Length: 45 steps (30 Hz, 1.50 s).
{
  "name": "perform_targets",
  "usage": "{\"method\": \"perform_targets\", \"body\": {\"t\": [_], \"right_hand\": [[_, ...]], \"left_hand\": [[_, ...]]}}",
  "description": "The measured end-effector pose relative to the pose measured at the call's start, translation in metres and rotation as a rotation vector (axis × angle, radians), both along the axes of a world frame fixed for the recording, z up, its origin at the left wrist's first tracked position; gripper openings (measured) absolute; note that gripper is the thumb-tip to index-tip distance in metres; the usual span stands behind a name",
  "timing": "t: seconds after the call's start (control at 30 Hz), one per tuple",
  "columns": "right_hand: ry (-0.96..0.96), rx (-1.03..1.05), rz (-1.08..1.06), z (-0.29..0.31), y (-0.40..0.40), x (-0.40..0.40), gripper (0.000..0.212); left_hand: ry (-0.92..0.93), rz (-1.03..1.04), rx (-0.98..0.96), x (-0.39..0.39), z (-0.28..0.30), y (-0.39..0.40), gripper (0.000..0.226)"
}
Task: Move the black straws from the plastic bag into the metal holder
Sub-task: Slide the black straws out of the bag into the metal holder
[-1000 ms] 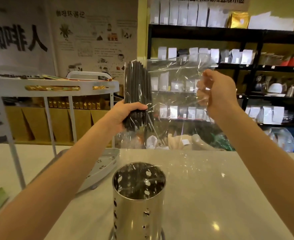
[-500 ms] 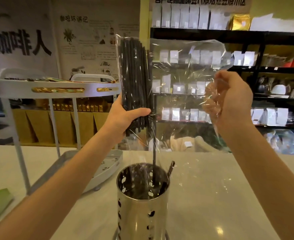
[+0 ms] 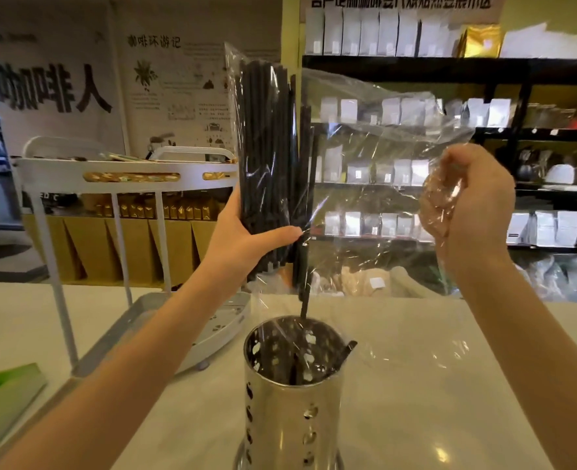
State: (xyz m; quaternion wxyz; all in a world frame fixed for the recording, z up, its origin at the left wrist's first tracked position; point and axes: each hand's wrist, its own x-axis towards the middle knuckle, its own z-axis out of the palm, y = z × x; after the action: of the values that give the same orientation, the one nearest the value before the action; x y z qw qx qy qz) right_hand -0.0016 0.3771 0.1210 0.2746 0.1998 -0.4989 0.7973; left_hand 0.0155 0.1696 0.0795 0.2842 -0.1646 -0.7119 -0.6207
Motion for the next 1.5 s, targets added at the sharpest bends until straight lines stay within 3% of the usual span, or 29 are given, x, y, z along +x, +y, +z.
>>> {"method": "perform_targets", "body": {"t": [0.2,0.57,0.77,0.9,1.5], "right_hand": [[0.016,-0.068,-0.049,-0.01,0.001,-0.002,0.028],[0.048,-0.018,-0.084,-0.016,0.0,-0.002,0.028],[0.073,0.216,0.071,-0.027,0.011,-0.007,0.021],[0.062,0.368,0.056,-0.027,0.012,-0.005,0.015],[0.098,0.307,-0.071,-0.013,0.007,0.009,0.025]], "left_hand": [[0.122,0.071,-0.081,0.005,-0.008,0.004,0.066],[0.025,0.008,-0.005,0.016,-0.012,0.002,0.074],[0.028,-0.004,0.023,0.018,-0.015,0.001,0.066],[0.019,-0.001,0.017,0.018,-0.013,0.0,0.067],[0.023,-0.026,-0.037,0.022,0.005,-0.003,0.08]]}}
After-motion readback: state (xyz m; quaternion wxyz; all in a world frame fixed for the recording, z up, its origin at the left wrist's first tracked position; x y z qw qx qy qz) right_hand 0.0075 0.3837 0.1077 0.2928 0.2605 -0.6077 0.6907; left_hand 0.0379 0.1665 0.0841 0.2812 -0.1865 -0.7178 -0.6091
